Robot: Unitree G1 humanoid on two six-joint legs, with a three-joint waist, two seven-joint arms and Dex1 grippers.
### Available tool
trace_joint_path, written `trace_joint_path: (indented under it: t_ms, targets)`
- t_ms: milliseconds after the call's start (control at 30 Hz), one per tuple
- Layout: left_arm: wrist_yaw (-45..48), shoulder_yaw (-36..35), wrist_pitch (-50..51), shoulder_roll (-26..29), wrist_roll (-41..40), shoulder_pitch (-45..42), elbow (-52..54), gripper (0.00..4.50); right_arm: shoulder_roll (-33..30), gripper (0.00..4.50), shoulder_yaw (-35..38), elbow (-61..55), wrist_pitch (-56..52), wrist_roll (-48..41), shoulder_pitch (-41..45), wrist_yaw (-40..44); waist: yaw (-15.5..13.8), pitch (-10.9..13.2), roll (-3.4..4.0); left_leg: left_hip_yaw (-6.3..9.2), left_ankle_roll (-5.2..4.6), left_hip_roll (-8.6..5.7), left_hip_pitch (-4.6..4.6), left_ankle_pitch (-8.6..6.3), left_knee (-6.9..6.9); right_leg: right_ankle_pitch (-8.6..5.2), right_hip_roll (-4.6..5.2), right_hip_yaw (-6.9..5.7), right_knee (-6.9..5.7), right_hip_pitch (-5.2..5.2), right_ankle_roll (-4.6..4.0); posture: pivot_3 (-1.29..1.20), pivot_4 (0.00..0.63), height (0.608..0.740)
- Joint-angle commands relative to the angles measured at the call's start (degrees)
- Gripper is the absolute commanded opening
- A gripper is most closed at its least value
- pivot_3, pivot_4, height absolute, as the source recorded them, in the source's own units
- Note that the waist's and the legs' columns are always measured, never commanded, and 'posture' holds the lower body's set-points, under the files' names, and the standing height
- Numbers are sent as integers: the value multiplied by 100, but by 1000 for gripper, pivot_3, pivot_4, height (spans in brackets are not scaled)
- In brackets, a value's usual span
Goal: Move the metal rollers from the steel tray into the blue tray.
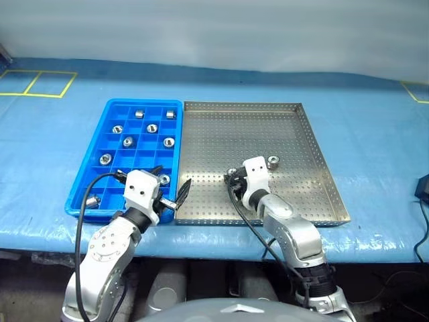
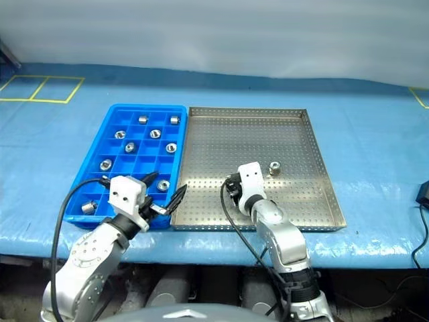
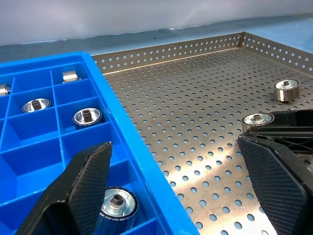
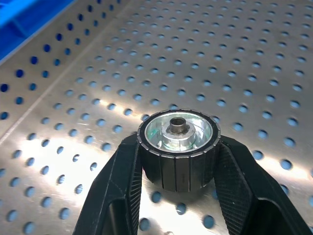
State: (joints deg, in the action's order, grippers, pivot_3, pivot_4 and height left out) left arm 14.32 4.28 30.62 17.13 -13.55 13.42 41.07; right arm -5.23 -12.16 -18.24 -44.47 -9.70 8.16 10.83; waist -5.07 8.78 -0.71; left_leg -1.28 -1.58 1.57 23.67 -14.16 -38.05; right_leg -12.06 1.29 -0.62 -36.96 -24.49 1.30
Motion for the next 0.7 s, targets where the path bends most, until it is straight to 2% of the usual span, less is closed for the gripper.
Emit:
trace_joint_path:
  t_ms: [33,233,400,700]
  targets:
    - [-132,-77,-147,-53,69,133,429,4500,-5,1717,-161,-503,-205,-122,665,232,-14,1,0,-1,0,0,0,0,0,0,0,0,0,-1,0,362,150,740]
    - [-380,-183,-246,-150,197,446,658,4500,416,1717,-340,412,148,-62,1877,389,-163,1,-2,2,0,-1,0,1,4,3,-1,-3,-1,-1,5,462,150,740]
    - [-713,-358,-381,-322,424,841,940,4500,719,1717,-652,1656,956,150,2525,701,-463,1,-2,6,1,-5,2,1,20,8,0,-9,2,-5,13,555,150,740]
    - [-981,-472,-591,-585,658,1513,1273,4500,1002,1717,-587,2937,1749,276,2968,997,-1389,2,0,-1,5,1,6,-2,22,-1,-1,-20,7,-14,4,654,150,740]
